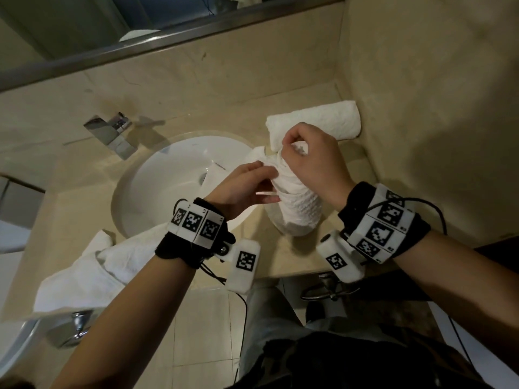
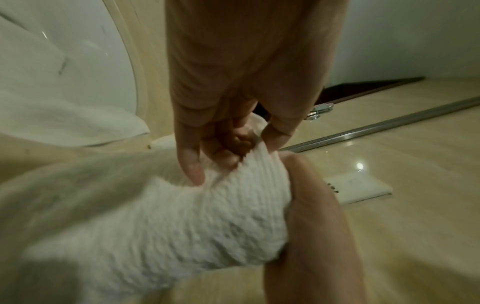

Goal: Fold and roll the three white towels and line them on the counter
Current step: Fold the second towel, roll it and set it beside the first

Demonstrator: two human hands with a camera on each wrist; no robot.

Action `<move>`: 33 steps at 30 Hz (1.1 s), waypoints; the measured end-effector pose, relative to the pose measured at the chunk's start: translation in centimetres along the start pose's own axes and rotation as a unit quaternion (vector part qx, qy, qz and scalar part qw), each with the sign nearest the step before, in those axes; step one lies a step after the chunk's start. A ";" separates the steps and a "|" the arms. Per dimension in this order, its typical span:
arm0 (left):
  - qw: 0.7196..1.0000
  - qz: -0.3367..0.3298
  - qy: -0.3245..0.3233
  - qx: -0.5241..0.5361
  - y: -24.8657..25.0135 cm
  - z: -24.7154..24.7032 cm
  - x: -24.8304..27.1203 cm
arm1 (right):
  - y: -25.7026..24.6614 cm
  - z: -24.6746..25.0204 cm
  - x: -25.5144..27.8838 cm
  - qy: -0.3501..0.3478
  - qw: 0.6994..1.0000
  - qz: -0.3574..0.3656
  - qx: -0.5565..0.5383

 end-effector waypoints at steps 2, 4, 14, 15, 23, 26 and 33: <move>0.999 -0.020 0.023 -0.011 0.7 0.2 -0.4 | -0.3 -0.2 0.1 -0.015 0.999 0.025 0.025; 0.999 -0.039 0.031 -0.007 1.2 0.3 -0.7 | -0.4 -0.3 0.0 -0.026 0.998 0.049 0.041; 1.000 -0.026 0.005 -0.002 1.3 -1.7 -1.7 | 0.8 0.2 -0.9 -0.014 0.982 -0.050 -0.180; 0.999 -0.034 -0.015 0.023 1.4 -2.1 -1.6 | 1.1 0.2 -0.7 0.008 0.969 -0.077 -0.236; 0.980 -0.140 -0.100 -0.098 0.4 -2.5 -2.1 | 2.8 0.8 -0.5 0.143 0.910 -0.153 -0.358; 0.963 -0.213 -0.016 -0.166 2.2 -1.9 -2.4 | 2.6 0.2 -0.6 0.139 0.886 -0.181 -0.403; 0.982 -0.090 0.057 0.157 0.6 1.4 -2.5 | 5.2 0.8 -0.8 -0.069 0.886 -0.290 -0.354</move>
Point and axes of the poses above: each hand's wrist, its own x-axis away from the middle knuckle, its own z-axis out of the back of the hand, y = z × x, the point moved 5 cm from there along -x, towards the middle knuckle, and after that the axes turned 11 degrees about -x, right-handed, at the moved point
